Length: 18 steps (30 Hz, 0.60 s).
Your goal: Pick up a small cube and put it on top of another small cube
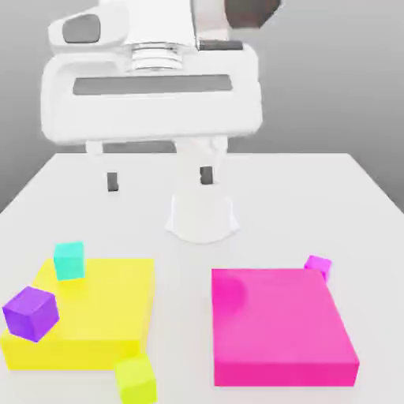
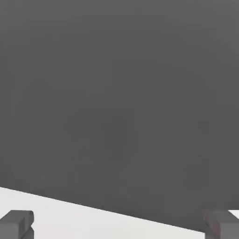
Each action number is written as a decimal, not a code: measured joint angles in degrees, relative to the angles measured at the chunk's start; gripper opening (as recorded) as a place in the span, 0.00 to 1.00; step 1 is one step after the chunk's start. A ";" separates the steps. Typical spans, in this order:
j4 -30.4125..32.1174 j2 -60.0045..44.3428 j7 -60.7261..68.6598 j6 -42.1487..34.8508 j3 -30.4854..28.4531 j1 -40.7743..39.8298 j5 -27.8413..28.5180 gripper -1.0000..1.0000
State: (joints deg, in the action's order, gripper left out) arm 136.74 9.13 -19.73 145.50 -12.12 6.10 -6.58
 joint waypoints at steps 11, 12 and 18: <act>3.16 -22.53 14.77 8.70 -0.98 -3.13 -2.04 0.50; 3.10 -24.57 15.64 9.92 -0.66 -3.58 -2.35 0.50; 1.37 -34.33 18.96 17.21 3.32 -6.96 -5.94 0.00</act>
State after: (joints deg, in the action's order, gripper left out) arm 138.11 -25.20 -0.76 162.70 -8.80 -0.86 -12.53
